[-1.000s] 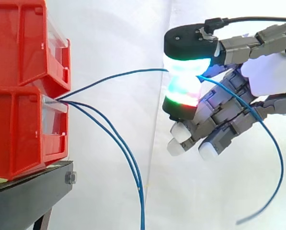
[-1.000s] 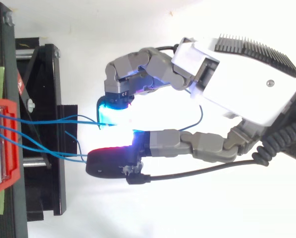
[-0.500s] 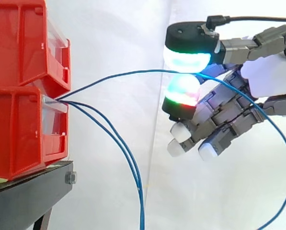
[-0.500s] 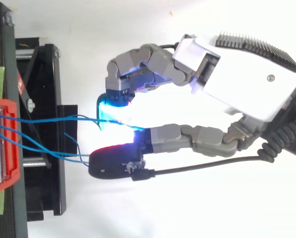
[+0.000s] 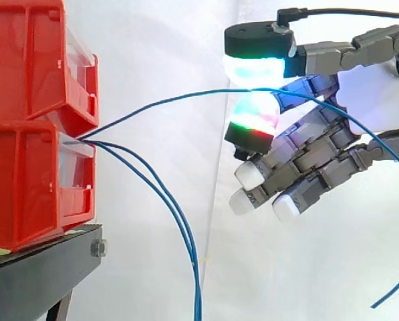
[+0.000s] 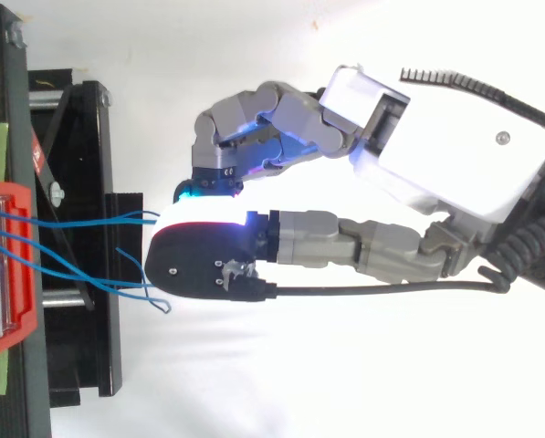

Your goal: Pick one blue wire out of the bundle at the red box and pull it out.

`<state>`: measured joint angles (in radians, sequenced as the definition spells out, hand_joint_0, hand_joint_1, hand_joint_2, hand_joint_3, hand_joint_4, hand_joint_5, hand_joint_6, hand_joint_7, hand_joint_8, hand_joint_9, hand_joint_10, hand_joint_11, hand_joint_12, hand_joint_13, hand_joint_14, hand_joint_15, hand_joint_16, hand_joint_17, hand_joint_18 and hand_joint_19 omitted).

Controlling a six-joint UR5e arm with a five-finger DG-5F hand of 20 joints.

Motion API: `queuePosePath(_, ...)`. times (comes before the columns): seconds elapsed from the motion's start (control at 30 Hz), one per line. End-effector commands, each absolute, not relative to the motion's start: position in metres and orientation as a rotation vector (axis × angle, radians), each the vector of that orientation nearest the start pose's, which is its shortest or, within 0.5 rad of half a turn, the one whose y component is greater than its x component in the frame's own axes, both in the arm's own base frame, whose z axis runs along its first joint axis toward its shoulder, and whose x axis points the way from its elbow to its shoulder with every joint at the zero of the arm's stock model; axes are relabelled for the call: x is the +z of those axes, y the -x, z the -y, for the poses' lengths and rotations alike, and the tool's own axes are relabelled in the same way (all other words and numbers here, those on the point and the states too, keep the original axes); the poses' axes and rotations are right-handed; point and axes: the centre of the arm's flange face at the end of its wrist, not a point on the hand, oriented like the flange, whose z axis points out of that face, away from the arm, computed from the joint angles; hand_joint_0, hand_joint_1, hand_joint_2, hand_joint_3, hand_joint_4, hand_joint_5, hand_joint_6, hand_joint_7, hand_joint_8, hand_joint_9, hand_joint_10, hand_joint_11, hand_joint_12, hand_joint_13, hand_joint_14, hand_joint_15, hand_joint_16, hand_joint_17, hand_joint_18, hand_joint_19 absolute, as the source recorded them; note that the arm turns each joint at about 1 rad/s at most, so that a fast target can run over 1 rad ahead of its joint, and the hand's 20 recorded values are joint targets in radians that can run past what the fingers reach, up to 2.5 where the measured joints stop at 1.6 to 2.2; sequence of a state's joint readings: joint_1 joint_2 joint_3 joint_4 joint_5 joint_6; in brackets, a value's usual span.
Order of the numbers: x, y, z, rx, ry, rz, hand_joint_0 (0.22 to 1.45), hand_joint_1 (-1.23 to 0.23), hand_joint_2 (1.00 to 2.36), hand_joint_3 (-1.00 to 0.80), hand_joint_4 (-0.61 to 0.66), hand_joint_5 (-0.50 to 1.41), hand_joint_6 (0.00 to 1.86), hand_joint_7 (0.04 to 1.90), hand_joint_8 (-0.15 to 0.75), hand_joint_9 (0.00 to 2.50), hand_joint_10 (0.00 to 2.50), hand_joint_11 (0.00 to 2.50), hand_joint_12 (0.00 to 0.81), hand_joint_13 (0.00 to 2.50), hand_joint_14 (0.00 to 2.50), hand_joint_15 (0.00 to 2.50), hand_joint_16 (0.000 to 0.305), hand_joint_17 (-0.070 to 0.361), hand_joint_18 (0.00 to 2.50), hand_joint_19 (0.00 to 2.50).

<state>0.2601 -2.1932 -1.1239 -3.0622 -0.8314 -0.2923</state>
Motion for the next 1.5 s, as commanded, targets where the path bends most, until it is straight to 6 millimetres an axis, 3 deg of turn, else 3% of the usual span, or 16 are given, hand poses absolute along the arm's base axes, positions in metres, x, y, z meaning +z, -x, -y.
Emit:
queuePosePath(0.0, 0.3343, -0.7257, 0.0149, 0.559, -1.254, -1.103, 0.57, -0.60, 1.02, -0.22, 0.21, -0.16, 0.91, 1.19, 0.371, 0.83, 0.02, 0.65, 0.462, 0.51, 0.01, 0.28, 0.062, 0.139, 0.61, 0.51)
queuePosePath(0.17, 0.3325, -0.7258, 0.0136, 0.559, -1.253, -1.108, 0.58, -0.72, 1.02, -0.22, 0.21, -0.17, 0.91, 1.19, 0.366, 0.82, 0.02, 0.66, 0.459, 0.51, 0.01, 0.28, 0.062, 0.139, 0.62, 0.50)
queuePosePath(0.3, 0.3325, -0.7258, 0.0147, 0.558, -1.253, -1.107, 0.57, -0.77, 1.01, -0.35, 0.22, -0.17, 0.92, 1.18, 0.362, 0.82, 0.02, 0.66, 0.459, 0.51, 0.01, 0.28, 0.062, 0.139, 0.62, 0.50)
queuePosePath(0.4, 0.3336, -0.7255, 0.0159, 0.561, -1.257, -1.102, 0.54, -0.70, 1.00, -0.49, 0.21, -0.17, 0.92, 1.16, 0.368, 0.83, 0.02, 0.66, 0.466, 0.52, 0.01, 0.28, 0.064, 0.143, 0.63, 0.50)
queuePosePath(0.57, 0.3325, -0.7257, 0.0170, 0.564, -1.262, -1.098, 0.51, -0.58, 1.00, -0.50, 0.21, -0.16, 0.91, 1.18, 0.382, 0.86, 0.02, 0.66, 0.478, 0.53, 0.01, 0.29, 0.065, 0.147, 0.65, 0.51)
queuePosePath(0.87, 0.3335, -0.7253, 0.0161, 0.571, -1.267, -1.093, 0.57, -0.50, 1.01, -0.39, 0.21, -0.15, 0.91, 1.22, 0.372, 0.89, 0.02, 0.65, 0.460, 0.54, 0.01, 0.29, 0.062, 0.138, 0.64, 0.52)
queuePosePath(1.47, 0.3332, -0.7260, 0.0169, 0.572, -1.267, -1.092, 0.59, -0.72, 1.02, -0.11, 0.22, -0.12, 0.92, 1.28, 0.393, 0.95, 0.02, 0.67, 0.477, 0.60, 0.01, 0.30, 0.064, 0.143, 0.72, 0.48)
